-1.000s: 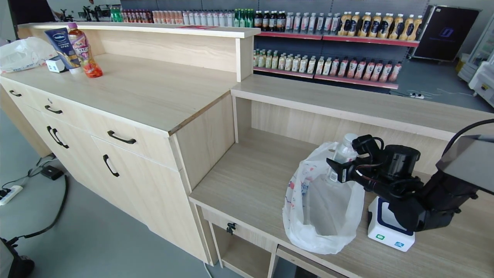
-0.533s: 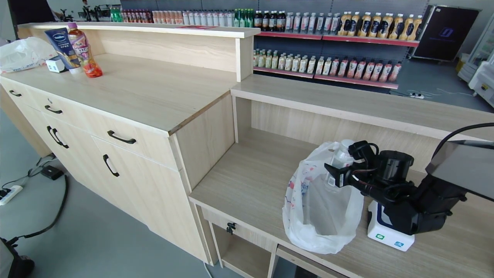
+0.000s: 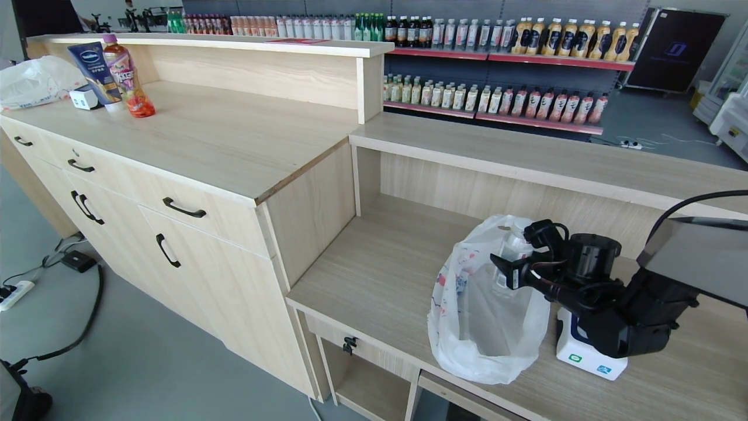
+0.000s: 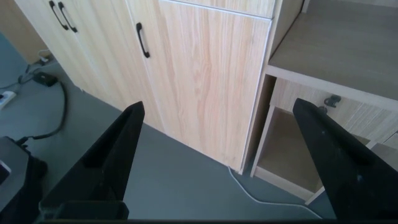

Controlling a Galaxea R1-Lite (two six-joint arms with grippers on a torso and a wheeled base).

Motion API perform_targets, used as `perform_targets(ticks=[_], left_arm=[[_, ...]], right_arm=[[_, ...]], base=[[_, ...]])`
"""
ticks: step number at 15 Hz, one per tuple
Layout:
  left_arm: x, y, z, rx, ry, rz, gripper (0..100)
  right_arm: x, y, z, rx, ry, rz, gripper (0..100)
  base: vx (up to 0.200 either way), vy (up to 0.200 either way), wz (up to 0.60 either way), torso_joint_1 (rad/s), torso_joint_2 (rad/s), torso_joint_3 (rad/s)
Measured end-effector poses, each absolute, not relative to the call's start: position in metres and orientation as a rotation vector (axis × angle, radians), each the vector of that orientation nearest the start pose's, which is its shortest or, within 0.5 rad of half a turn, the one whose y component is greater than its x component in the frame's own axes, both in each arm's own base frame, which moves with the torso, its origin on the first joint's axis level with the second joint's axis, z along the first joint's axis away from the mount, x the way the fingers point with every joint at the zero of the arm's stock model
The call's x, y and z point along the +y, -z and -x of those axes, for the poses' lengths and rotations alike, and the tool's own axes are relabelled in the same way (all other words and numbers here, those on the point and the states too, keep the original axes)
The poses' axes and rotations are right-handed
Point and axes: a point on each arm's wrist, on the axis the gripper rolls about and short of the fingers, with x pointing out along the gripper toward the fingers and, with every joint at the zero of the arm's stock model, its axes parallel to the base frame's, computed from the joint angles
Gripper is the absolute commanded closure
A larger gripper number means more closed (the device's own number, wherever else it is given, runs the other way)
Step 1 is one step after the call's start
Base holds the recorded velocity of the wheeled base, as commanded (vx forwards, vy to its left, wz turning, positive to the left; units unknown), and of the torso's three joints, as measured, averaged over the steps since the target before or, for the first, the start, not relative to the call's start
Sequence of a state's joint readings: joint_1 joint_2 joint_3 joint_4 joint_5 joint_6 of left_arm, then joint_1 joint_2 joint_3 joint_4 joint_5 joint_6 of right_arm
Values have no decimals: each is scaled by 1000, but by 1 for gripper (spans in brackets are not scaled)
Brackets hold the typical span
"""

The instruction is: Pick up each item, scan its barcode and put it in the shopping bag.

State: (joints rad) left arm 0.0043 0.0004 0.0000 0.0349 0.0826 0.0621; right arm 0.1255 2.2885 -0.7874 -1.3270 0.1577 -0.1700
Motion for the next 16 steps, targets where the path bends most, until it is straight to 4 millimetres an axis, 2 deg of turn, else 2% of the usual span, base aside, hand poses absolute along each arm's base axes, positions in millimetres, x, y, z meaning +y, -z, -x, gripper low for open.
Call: perform_targets(ticks=[5,8,11,16], left_arm=[[2,-72,23,38,-86,-63,0],[2,-72,23,38,-86,-63,0],[2,-72,23,38,-86,-63,0],[2,-72,23,38,-86,-63,0]], right_arm=[[48,-37,-378,168,-290,164,0],[47,-44,-372,175,-293,156,0],[47,-73,-363,164,-318,153,0],[38,-143,-329,69,-305,204,0]], base=[[0,0,0,0,0,0],[0,0,0,0,0,0],[0,0,0,0,0,0],[0,0,0,0,0,0]])
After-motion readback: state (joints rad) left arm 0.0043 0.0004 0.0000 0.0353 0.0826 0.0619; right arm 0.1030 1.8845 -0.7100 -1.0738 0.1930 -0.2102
